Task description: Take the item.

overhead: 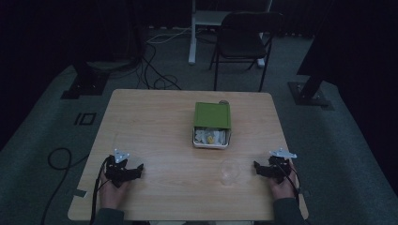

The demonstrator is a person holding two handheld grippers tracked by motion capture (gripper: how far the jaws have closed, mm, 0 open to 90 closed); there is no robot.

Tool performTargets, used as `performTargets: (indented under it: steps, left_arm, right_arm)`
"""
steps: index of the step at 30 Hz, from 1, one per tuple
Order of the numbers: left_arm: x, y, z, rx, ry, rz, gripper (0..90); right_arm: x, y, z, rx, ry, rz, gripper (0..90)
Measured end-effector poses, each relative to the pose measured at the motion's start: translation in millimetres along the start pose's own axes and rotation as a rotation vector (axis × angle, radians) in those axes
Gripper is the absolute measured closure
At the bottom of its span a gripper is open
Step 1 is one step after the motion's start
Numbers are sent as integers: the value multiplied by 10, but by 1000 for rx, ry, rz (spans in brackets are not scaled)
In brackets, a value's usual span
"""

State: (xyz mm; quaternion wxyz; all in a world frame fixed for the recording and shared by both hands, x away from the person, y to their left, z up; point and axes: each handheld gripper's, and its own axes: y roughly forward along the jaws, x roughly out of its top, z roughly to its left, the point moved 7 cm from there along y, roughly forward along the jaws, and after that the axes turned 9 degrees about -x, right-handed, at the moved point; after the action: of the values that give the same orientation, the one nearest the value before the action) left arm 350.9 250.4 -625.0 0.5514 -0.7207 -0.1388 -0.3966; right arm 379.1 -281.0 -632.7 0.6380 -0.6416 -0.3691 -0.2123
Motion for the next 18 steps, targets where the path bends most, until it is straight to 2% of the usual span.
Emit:
performTargets:
  steps: [4, 9, 18]
  left_arm:
    - [-2, -1, -2, 2, -1, 0, 141]
    - [-17, -23, -8, -16, 19, 4, 150]
    - [-8, -37, -11, -30, 32, 32, 174]
  right_arm:
    - [0, 0, 0, 0, 0, 0, 113]
    - [0, 0, 0, 0, 0, 0, 113]
    - [0, 0, 0, 0, 0, 0, 113]
